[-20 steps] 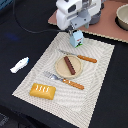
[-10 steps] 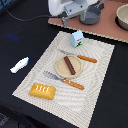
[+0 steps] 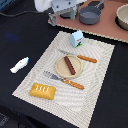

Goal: Interact with the objects in diverse but meaningful ways.

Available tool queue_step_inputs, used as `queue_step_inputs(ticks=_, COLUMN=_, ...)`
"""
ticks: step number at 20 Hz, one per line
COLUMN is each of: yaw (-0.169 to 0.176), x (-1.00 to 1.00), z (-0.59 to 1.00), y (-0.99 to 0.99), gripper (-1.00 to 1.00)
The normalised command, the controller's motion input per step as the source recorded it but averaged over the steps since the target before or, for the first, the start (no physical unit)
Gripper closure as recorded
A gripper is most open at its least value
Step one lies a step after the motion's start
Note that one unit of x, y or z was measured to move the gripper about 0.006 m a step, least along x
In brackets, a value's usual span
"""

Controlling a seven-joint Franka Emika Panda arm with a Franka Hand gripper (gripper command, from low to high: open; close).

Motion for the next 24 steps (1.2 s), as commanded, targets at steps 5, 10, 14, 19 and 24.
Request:
queue_step_inputs(ticks=5, yaw=0.04, x=-0.8, z=-0.67, y=-0.49, gripper=-1.0)
queue_step_inputs(ticks=10, yaw=0.053, x=-0.82, z=-0.66, y=-0.45, gripper=-1.0)
queue_step_inputs(ticks=14, yaw=0.048, x=-0.84, z=-0.66, y=-0.45, gripper=-1.0)
queue_step_inputs(ticks=19, yaw=0.063, x=-0.8, z=-0.46, y=-0.39, gripper=-1.0)
queue_step_inputs(ticks=24, yaw=0.204, x=-0.42, z=0.05, y=-0.15, gripper=-1.0)
